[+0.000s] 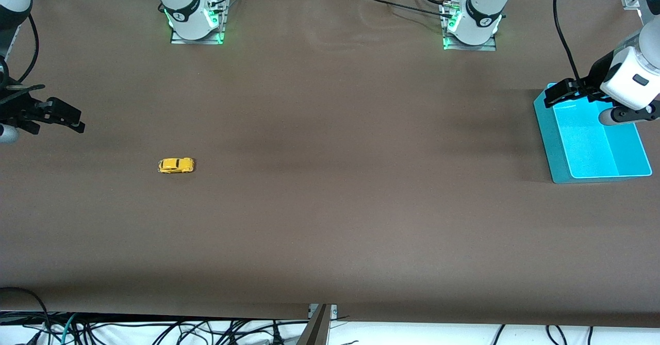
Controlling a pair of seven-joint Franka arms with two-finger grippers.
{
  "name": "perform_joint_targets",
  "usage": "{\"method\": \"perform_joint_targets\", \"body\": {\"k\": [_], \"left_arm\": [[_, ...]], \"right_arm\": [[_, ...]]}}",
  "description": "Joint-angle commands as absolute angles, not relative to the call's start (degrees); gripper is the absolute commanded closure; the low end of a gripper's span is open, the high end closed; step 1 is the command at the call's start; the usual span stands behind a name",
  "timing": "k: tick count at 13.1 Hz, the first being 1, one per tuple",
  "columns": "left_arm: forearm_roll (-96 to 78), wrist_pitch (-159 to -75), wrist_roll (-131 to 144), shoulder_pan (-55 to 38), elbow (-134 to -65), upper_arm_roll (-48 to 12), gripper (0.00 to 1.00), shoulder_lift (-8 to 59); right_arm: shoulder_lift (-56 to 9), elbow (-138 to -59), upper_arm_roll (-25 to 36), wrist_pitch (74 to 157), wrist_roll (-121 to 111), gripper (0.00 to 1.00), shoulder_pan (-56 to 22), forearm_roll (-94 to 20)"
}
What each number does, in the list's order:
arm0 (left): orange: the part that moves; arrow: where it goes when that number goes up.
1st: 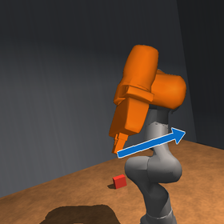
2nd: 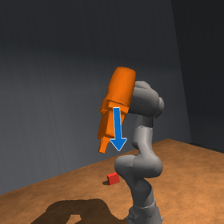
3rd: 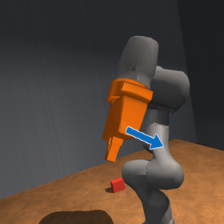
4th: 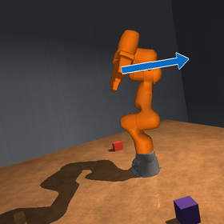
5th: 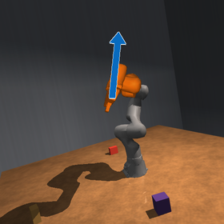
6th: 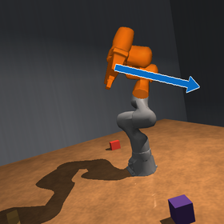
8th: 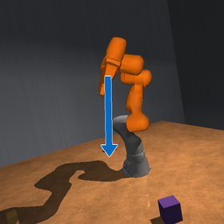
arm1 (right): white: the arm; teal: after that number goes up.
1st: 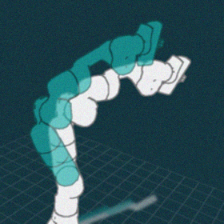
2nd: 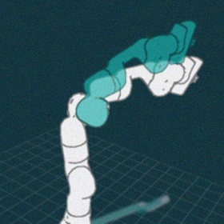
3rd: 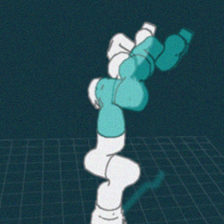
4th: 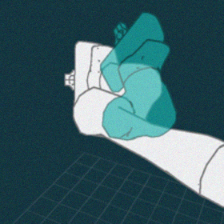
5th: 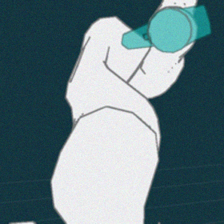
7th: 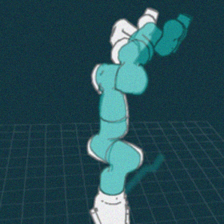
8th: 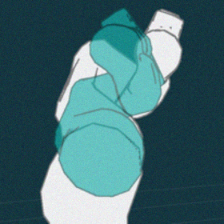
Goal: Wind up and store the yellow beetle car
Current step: 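Reach the right gripper over the yellow beetle car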
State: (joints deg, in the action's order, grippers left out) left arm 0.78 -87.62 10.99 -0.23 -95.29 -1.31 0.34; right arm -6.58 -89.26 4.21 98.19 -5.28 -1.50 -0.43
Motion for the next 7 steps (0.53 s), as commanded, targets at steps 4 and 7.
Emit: {"method": "perform_joint_targets", "body": {"k": [4, 7], "left_arm": [[1.32, -87.01, 11.43, 0.09, -94.13, -1.32, 0.00, 0.62], [1.32, -87.01, 11.43, 0.09, -94.13, -1.32, 0.00, 0.53]], "right_arm": [[-6.85, -88.68, 4.13, 97.65, -6.41, 0.00, -1.23, -1.14], [-6.86, -88.68, 4.13, 97.73, -6.42, 0.00, -1.14, -1.23]]}}
